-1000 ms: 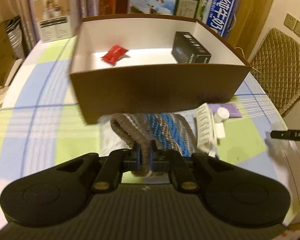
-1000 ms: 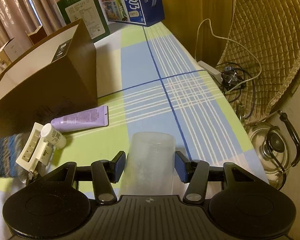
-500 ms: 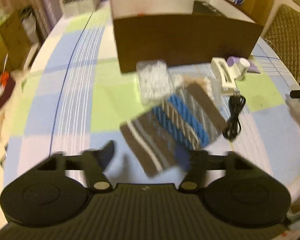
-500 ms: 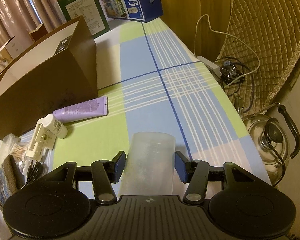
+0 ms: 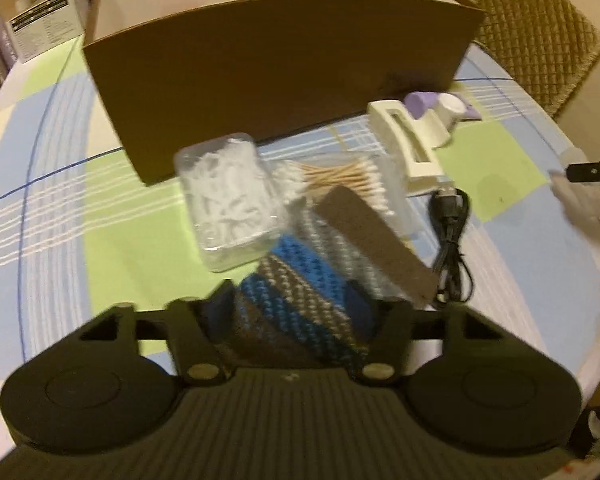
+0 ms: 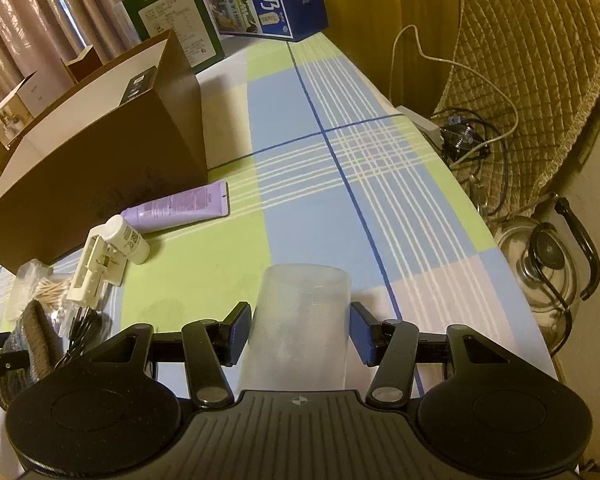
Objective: Organize objects
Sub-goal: 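Carry the sock into the brown box while the right tool places the container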
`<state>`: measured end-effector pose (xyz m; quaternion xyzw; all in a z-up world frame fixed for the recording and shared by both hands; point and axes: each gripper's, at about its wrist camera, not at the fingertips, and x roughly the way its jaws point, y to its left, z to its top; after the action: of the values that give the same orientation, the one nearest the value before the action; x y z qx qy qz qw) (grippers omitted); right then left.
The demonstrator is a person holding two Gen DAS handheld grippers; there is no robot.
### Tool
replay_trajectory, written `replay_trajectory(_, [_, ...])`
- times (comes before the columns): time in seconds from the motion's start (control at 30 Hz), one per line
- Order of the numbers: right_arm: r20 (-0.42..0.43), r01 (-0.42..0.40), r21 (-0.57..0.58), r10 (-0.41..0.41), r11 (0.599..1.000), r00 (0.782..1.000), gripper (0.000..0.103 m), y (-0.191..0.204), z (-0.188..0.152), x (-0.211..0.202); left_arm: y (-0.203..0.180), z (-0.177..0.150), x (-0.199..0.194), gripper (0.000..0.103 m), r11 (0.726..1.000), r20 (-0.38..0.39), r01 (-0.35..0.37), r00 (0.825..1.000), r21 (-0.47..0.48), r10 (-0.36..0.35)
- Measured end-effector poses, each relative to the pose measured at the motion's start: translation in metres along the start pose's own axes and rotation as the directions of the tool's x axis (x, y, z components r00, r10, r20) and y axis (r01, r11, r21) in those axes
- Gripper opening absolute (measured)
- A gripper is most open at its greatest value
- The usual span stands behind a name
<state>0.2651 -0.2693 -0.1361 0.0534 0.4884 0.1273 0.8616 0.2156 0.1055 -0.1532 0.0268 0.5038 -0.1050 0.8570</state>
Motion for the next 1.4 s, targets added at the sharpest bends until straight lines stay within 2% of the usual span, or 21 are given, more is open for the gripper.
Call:
replay_trajectory(0.03, [-0.002, -0.001, 0.002, 0.001, 1.000, 1.000, 0.050, 0.000, -0.001, 0.000, -0.002, -0.001, -0.002, 0.036, 1.000, 0.009, 0.001, 1.000, 0.007, -0.001])
replay_trajectory(0.1, [-0.004, -0.003, 0.005, 0.003, 1.000, 1.000, 0.050, 0.002, -0.002, 0.000, -0.003, -0.002, -0.007, 0.013, 1.000, 0.016, 0.004, 1.000, 0.001, -0.004])
replay_trajectory(0.13, [-0.005, -0.005, 0.005, 0.005, 1.000, 1.000, 0.050, 0.003, -0.003, 0.000, -0.003, -0.002, -0.009, 0.010, 1.000, 0.021, 0.006, 1.000, -0.010, -0.006])
replay_trajectory(0.3, [-0.007, -0.035, -0.009, 0.035, 0.999, 0.999, 0.050, 0.012, -0.003, 0.001, 0.001, -0.006, -0.028, 0.009, 0.996, 0.046, 0.026, 0.999, -0.088, -0.022])
replay_trajectory(0.47, [-0.001, -0.105, -0.061, 0.105, 0.993, 0.995, 0.050, 0.030, 0.002, -0.002, 0.000, -0.006, -0.059, 0.009, 0.989, 0.109, 0.040, 0.994, -0.143, -0.025])
replay_trajectory(0.67, [0.026, -0.197, -0.135, 0.203, 0.971, 0.979, 0.050, 0.060, 0.018, -0.012, 0.000, 0.006, -0.094, 0.009, 0.983, 0.187, 0.060, 0.982, -0.176, -0.027])
replay_trajectory(0.8, [0.042, -0.250, -0.187, 0.262, 0.950, 0.964, 0.050, 0.079, 0.030, -0.018, 0.003, 0.020, -0.111, 0.009, 0.979, 0.240, 0.048, 0.971, -0.197, 0.000])
replay_trajectory(1.07, [0.061, -0.312, -0.284, 0.342, 0.907, 0.938, 0.050, 0.121, 0.059, -0.022, 0.018, 0.074, -0.122, 0.009, 0.954, 0.328, 0.029, 0.942, -0.297, 0.074])
replay_trajectory(1.4, [0.101, -0.332, -0.370, 0.392, 0.868, 0.914, 0.050, 0.175, 0.114, -0.004, 0.044, 0.158, -0.095, 0.009, 0.931, 0.332, -0.014, 0.932, -0.365, 0.144])
